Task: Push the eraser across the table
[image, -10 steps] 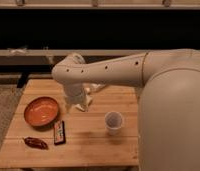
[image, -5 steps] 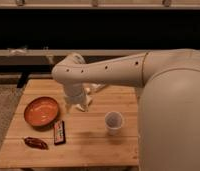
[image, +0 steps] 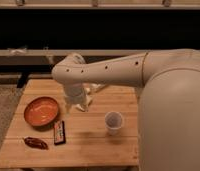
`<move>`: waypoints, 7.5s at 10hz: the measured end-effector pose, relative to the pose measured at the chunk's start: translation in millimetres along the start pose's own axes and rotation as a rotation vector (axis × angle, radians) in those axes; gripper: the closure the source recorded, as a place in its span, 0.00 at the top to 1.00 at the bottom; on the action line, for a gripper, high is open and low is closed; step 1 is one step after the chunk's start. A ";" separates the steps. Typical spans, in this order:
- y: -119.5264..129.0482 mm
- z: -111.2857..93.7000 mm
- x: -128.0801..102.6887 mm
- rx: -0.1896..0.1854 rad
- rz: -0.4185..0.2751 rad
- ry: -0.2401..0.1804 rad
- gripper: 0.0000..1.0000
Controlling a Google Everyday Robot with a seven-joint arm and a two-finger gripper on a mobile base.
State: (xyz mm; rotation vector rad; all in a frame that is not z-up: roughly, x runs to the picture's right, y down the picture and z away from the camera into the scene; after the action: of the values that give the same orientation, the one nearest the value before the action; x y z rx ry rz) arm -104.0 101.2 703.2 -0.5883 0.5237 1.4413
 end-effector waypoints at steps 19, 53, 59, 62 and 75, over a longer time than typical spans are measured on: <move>0.0 0.2 0.0 0.000 0.000 0.000 0.65; 101.9 153.1 135.8 -0.043 -0.172 0.095 0.00; 106.5 168.9 113.8 -0.076 -0.173 0.087 0.00; 108.2 171.5 101.2 -0.088 -0.174 0.074 0.00; 107.3 166.4 35.6 -0.130 -0.172 -0.004 0.00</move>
State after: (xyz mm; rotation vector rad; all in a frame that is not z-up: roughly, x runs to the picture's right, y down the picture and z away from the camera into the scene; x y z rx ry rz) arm -211.9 241.4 799.2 -0.7170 0.3687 1.3188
